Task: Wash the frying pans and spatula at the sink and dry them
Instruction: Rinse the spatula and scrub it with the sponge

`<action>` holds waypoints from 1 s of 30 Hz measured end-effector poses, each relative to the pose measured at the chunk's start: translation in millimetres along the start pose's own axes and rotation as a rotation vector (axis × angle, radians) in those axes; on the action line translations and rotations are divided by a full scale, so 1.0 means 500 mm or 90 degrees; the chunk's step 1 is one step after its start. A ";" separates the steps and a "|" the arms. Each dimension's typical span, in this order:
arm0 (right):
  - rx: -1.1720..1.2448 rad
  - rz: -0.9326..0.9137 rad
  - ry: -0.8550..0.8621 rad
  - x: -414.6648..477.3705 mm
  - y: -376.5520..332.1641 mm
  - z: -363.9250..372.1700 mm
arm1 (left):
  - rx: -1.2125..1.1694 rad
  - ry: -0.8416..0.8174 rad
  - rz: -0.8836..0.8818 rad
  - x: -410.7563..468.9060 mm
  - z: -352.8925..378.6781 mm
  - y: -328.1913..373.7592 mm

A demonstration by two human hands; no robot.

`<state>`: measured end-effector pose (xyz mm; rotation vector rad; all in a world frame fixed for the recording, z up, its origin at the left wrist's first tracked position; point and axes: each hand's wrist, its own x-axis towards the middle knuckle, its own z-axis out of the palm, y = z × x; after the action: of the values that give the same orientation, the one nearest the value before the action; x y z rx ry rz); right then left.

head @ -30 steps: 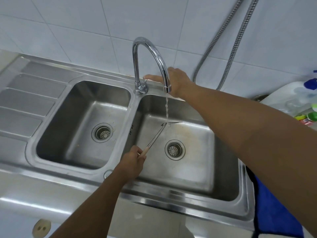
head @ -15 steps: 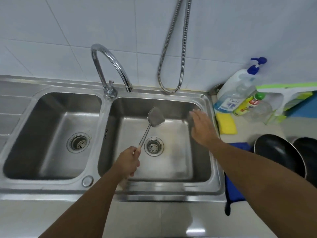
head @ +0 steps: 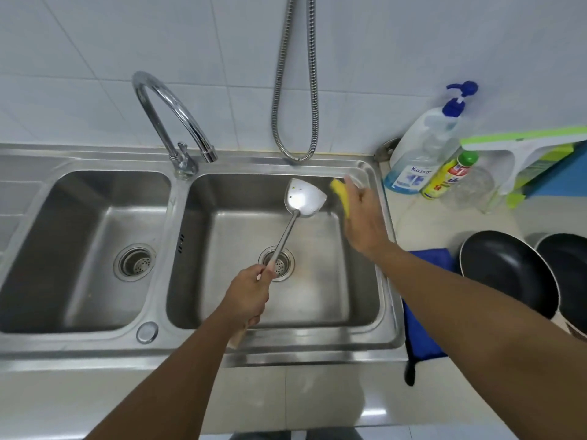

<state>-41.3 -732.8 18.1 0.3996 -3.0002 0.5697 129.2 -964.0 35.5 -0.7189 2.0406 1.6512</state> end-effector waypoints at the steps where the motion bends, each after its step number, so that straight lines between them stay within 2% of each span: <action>1: -0.004 -0.059 -0.022 0.016 -0.029 0.008 | 0.006 -0.001 0.016 -0.003 0.000 0.002; 5: -0.103 -0.244 -0.101 0.068 -0.117 0.028 | 0.007 -0.001 0.065 -0.016 -0.009 0.007; 8: -0.159 -0.416 -0.100 0.086 -0.114 0.049 | 0.010 0.023 0.071 -0.018 -0.027 0.007; 12: -0.139 -0.318 -0.086 0.126 -0.108 0.048 | 0.076 0.014 0.102 -0.019 -0.057 0.017; 16: -0.100 -0.468 -0.169 0.126 -0.110 0.046 | 0.140 0.046 0.121 -0.021 -0.079 0.021; 17: -0.087 -0.450 -0.156 0.134 -0.101 0.044 | 0.160 0.045 0.128 -0.022 -0.083 0.022; 20: -0.068 -0.299 -0.126 0.154 -0.100 0.038 | 0.189 0.050 0.135 -0.022 -0.094 0.022; 21: -0.064 -0.292 -0.127 0.146 -0.109 0.037 | 0.196 0.055 0.136 -0.021 -0.095 0.020; 24: -0.055 -0.401 -0.131 0.089 -0.111 0.061 | 0.206 0.074 0.141 -0.022 -0.100 0.013; 26: -0.062 -0.422 -0.132 0.056 -0.087 0.068 | 0.192 0.077 0.134 -0.022 -0.104 0.013; 30: -0.076 -0.311 -0.069 0.070 -0.064 0.044 | 0.171 0.045 0.115 -0.026 -0.108 0.021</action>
<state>-66.7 -778.2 12.8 1.1359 -2.8454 0.3299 133.1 -1013.5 62.8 -0.5191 2.3799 1.4188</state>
